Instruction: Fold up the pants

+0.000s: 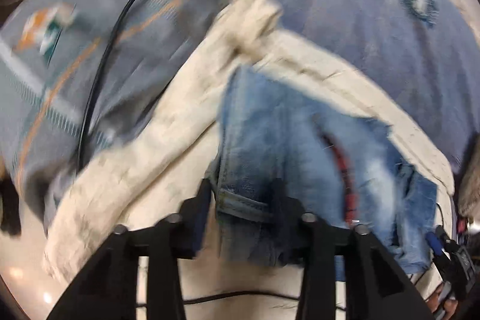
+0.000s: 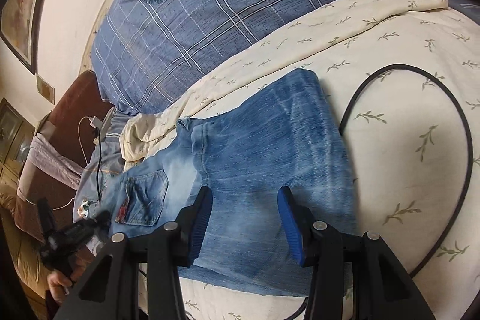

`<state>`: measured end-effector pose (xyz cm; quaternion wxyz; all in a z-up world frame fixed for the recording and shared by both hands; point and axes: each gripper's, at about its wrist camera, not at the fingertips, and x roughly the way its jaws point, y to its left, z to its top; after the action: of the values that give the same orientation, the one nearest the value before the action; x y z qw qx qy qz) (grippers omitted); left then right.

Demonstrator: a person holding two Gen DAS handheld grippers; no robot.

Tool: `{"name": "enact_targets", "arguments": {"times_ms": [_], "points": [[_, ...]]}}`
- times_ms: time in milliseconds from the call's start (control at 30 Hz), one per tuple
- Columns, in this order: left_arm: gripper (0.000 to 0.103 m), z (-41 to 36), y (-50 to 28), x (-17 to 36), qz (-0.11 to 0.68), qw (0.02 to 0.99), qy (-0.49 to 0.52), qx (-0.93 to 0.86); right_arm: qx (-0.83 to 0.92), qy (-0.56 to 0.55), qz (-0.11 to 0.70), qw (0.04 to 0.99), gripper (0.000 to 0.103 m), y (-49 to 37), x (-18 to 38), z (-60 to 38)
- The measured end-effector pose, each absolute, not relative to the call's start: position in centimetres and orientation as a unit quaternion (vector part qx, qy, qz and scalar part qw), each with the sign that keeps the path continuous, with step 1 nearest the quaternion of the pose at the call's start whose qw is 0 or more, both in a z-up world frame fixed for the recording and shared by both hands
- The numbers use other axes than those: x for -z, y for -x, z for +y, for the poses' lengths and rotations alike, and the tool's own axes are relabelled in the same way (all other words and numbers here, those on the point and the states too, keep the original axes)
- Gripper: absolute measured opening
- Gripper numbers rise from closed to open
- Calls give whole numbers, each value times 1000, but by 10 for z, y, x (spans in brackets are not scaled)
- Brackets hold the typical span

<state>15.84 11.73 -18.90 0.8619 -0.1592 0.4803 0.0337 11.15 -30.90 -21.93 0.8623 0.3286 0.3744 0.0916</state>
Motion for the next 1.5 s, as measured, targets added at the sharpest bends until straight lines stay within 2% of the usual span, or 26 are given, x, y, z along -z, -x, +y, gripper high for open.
{"name": "enact_targets", "arguments": {"times_ms": [33, 67, 200, 367, 433, 500, 533, 567, 600, 800, 1067, 1200, 1400, 1500], "points": [[59, 126, -155, 199, 487, 855, 171, -49, -92, -329, 374, 862, 49, -112, 219, -309], [71, 131, -151, 203, 485, 854, 180, -53, -92, -329, 374, 862, 49, -112, 219, -310], [91, 137, -142, 209, 480, 847, 213, -79, -96, -320, 376, 864, 49, -112, 219, -305], [92, 108, -151, 220, 498, 843, 198, -47, -96, -307, 378, 868, 49, -112, 218, -299], [90, 93, -155, 220, 488, 857, 161, -32, -96, -301, 380, 869, 49, -113, 219, -298], [71, 91, -159, 222, 484, 860, 160, -21, -95, -297, 380, 871, 49, -112, 219, -297], [66, 95, -159, 221, 479, 859, 180, -15, -95, -296, 380, 871, 49, -112, 219, -297], [46, 98, -158, 219, 469, 863, 186, -19, -95, -295, 380, 871, 49, -112, 219, -297], [41, 99, -157, 216, 462, 868, 180, -22, -95, -294, 381, 872, 49, -112, 219, -297], [28, 88, -151, 193, 435, 886, 160, -12, -89, -299, 377, 872, 49, -111, 218, -304], [24, 21, -142, 109, 366, 924, 89, 59, -69, -322, 356, 875, 49, -104, 214, -324], [23, -32, -136, 84, 349, 930, 44, 104, -58, -340, 345, 873, 49, -98, 213, -342], [20, -150, -124, 83, 348, 916, -38, 198, -44, -369, 327, 869, 49, -88, 211, -371], [21, -209, -117, 109, 373, 892, -83, 241, -33, -389, 316, 865, 49, -81, 212, -389]]}}
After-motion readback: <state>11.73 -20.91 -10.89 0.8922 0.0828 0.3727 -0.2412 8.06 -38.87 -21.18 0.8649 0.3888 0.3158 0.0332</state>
